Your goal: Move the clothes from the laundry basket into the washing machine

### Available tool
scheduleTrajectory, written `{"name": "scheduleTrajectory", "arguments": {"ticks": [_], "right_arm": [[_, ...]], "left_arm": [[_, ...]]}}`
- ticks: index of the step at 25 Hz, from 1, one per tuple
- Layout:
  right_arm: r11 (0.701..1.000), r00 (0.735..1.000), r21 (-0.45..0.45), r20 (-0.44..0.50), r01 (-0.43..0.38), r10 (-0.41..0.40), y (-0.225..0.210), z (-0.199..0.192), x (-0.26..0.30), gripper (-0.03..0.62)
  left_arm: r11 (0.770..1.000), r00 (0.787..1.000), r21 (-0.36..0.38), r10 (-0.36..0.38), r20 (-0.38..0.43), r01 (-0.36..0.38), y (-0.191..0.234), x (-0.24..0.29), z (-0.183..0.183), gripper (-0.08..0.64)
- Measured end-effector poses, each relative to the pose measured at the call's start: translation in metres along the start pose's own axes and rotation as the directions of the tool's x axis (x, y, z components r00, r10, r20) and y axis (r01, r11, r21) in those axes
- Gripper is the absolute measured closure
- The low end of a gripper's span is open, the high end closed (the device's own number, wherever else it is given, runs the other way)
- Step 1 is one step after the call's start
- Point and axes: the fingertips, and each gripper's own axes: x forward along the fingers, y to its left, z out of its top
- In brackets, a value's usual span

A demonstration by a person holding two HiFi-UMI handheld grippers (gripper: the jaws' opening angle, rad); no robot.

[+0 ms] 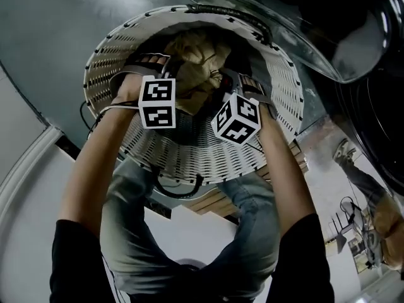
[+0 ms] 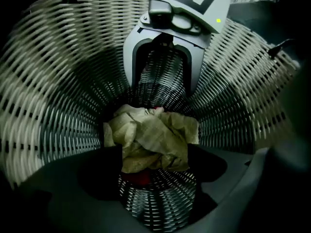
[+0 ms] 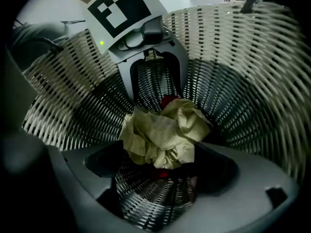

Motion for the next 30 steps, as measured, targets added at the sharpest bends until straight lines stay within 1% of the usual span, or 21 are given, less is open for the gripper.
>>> {"name": "scheduleTrajectory", "arguments": {"ticks": [3, 5, 7, 8, 11, 13, 16, 17, 20, 25, 26, 27, 30], "right_arm": [[1.0, 1.0, 0.001, -0.01, -0.008, 0.008, -0.003, -0.005, 0.019, 0.094], [1.0, 1.0, -0.009, -0.013, 0.007, -0.007, -0.01, -0.006, 0.029, 0.089], [1.0, 1.0, -0.015, -0.018, 0.016, -0.016, -0.013, -0.006, 0.039, 0.075], [1.0, 1.0, -0.019, -0.021, 0.016, -0.016, -0.014, -0.007, 0.044, 0.068], [0.999, 1.0, -0.053, -0.026, 0.011, -0.013, -0.016, -0.007, 0.059, 0.042], [0.997, 1.0, -0.078, -0.017, 0.006, -0.008, -0.018, -0.005, 0.068, 0.006], [0.995, 1.0, -0.101, -0.027, 0.003, -0.006, -0.021, -0.011, 0.082, 0.006], [0.994, 0.999, -0.106, -0.034, 0.004, -0.008, -0.022, -0.014, 0.087, 0.006], [0.993, 0.998, -0.122, -0.054, 0.005, -0.012, -0.021, -0.021, 0.101, 0.006], [0.987, 0.997, -0.157, -0.07, 0.026, -0.038, -0.019, -0.026, 0.121, 0.006], [0.985, 0.996, -0.171, -0.075, 0.037, -0.051, -0.019, -0.027, 0.124, 0.011], [0.982, 0.995, -0.181, -0.077, 0.053, -0.068, -0.02, -0.028, 0.126, 0.03], [0.978, 0.99, -0.184, -0.076, 0.101, -0.117, -0.026, -0.03, 0.127, 0.16]], "left_arm": [[1.0, 0.999, 0.014, 0.004, -0.032, -0.004, 0.002, 0.019, -0.009, 0.115], [0.999, 0.999, -0.014, 0.032, -0.026, -0.033, 0.012, 0.027, -0.011, 0.091], [0.997, 0.998, -0.055, 0.06, 0.0, -0.06, 0.021, 0.033, -0.008, 0.064], [0.996, 0.998, -0.056, 0.067, 0.01, -0.066, 0.023, 0.037, -0.006, 0.052], [0.998, 0.997, -0.017, 0.067, 0.024, -0.067, 0.023, 0.05, -0.002, -0.001], [0.998, 0.998, 0.004, 0.063, 0.016, -0.063, 0.023, 0.059, -0.005, -0.008], [0.996, 0.998, 0.063, 0.06, -0.011, -0.059, 0.02, 0.074, -0.01, -0.009], [0.995, 0.998, 0.071, 0.064, -0.016, -0.063, 0.02, 0.079, -0.011, -0.009], [0.996, 0.997, 0.059, 0.074, -0.035, -0.072, 0.019, 0.095, -0.013, -0.009], [0.998, 0.997, 0.056, 0.042, -0.068, -0.038, 0.012, 0.116, -0.012, -0.009], [0.998, 0.996, 0.051, 0.039, -0.077, -0.035, 0.011, 0.119, -0.013, -0.008], [0.998, 0.995, 0.047, 0.041, -0.087, -0.037, 0.01, 0.122, -0.014, -0.008], [0.996, 0.992, 0.057, 0.069, -0.104, -0.064, 0.009, 0.127, -0.014, -0.003]]}}
